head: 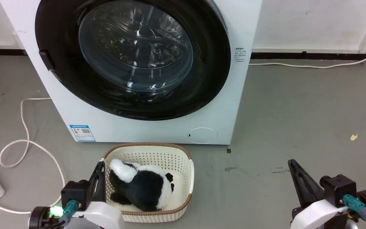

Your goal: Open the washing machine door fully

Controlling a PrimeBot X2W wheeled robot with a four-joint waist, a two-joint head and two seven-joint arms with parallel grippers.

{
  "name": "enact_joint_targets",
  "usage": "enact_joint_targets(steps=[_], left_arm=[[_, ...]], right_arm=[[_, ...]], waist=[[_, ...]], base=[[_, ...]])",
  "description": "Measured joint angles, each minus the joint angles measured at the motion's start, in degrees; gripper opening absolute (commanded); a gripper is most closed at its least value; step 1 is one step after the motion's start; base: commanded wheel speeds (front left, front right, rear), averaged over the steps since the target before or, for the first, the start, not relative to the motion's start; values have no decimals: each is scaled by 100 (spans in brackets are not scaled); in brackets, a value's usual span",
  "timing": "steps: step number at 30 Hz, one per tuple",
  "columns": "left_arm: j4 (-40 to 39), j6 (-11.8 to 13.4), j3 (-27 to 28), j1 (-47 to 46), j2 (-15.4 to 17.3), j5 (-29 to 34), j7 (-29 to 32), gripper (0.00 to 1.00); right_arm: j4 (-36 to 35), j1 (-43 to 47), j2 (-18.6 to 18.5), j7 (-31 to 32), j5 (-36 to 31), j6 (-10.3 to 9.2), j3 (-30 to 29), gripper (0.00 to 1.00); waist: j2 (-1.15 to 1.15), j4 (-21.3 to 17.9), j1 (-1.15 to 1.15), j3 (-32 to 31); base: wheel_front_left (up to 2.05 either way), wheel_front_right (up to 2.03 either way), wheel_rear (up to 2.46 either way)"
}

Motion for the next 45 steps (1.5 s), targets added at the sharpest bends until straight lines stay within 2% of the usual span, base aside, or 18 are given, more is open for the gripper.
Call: enact_joint_targets(steps=[45], left_arm=[[0,0,0,0,0,0,0,0]], right_arm=[[0,0,0,0,0,0,1,0]], waist=[[0,0,0,0]], base=[[0,0,0]])
